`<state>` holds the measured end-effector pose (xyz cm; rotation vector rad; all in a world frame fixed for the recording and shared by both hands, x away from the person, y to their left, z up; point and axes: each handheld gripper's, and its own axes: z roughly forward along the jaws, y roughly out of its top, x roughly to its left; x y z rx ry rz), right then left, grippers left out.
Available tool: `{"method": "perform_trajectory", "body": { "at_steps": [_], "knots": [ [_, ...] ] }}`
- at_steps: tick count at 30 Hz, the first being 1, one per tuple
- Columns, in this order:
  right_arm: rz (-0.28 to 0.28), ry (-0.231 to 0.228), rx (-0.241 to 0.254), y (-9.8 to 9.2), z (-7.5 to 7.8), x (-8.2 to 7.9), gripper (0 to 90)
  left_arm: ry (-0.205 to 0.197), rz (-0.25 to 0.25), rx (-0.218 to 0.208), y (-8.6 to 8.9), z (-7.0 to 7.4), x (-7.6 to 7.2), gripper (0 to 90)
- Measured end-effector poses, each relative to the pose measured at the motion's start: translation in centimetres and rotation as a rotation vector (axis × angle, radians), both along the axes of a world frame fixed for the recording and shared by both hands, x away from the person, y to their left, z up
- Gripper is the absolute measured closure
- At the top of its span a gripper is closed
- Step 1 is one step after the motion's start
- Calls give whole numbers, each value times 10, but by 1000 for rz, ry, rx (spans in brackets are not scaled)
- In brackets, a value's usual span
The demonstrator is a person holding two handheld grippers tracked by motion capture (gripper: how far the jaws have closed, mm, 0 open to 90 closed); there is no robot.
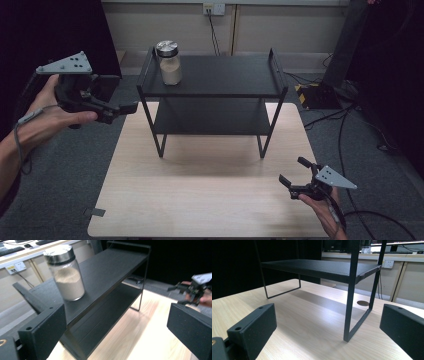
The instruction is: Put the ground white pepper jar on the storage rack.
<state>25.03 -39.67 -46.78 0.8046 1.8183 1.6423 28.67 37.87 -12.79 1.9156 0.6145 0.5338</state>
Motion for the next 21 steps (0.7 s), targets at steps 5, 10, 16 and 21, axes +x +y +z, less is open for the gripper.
{"method": "perform_trajectory", "body": {
  "at_steps": [5, 10, 16, 21],
  "knots": [
    [-2, 0, 0, 1, 1, 0, 4, 4, 12, -12, 6, -8, -1, 17],
    [0, -1, 2, 2, 2, -1, 4, 2, 20, -17, 11, -13, -1, 18],
    [4, 4, 0, 2, 2, 0, 4, 6, 22, -12, 10, -16, 0, 20],
    [2, 6, 0, 2, 2, -1, 4, 3, 25, -8, 9, -16, 1, 20]
  ]
}}
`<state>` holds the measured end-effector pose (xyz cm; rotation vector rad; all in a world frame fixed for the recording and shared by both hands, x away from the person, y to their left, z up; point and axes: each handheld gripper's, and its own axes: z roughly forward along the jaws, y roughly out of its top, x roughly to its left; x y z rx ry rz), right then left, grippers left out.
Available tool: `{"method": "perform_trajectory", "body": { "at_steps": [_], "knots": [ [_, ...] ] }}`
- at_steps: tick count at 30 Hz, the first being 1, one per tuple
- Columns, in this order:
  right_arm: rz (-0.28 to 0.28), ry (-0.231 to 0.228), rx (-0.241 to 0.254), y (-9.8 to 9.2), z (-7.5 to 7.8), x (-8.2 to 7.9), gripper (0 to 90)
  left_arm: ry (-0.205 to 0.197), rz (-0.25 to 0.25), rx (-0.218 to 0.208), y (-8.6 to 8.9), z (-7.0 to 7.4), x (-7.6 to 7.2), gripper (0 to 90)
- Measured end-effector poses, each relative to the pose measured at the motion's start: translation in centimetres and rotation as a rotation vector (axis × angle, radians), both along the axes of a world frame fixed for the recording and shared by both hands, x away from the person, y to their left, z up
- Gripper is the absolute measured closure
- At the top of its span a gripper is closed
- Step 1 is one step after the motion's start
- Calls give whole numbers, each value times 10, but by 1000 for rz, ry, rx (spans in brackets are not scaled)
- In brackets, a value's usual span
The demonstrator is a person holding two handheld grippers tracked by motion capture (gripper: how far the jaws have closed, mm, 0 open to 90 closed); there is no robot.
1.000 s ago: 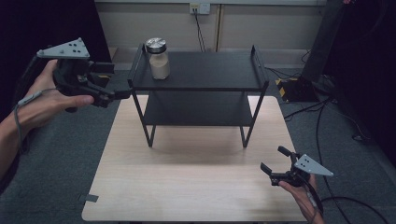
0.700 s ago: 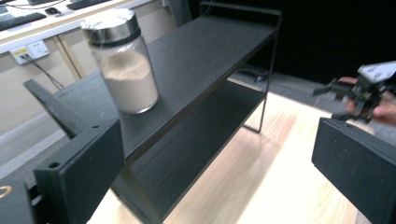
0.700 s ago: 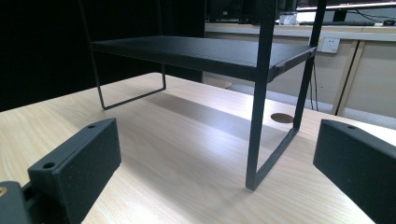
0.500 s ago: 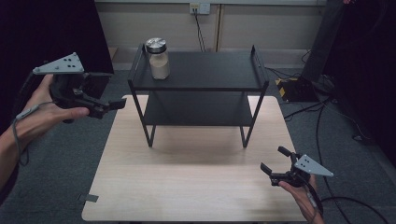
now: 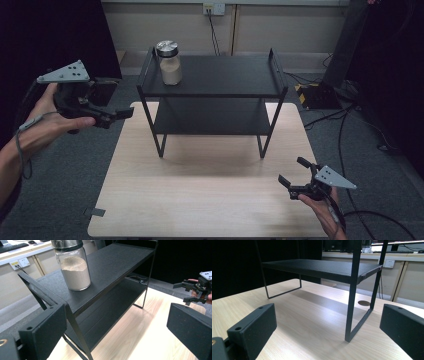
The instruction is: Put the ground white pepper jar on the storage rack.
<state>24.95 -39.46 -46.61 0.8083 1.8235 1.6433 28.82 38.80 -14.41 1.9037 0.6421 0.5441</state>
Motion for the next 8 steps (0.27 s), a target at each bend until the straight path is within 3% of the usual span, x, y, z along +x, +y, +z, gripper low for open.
{"method": "perform_trajectory", "body": {
  "at_steps": [8],
  "knots": [
    [1, -6, -2, 0, 0, 1, 4, -7, -1, -10, 1, 0, 0, 21]
  ]
}}
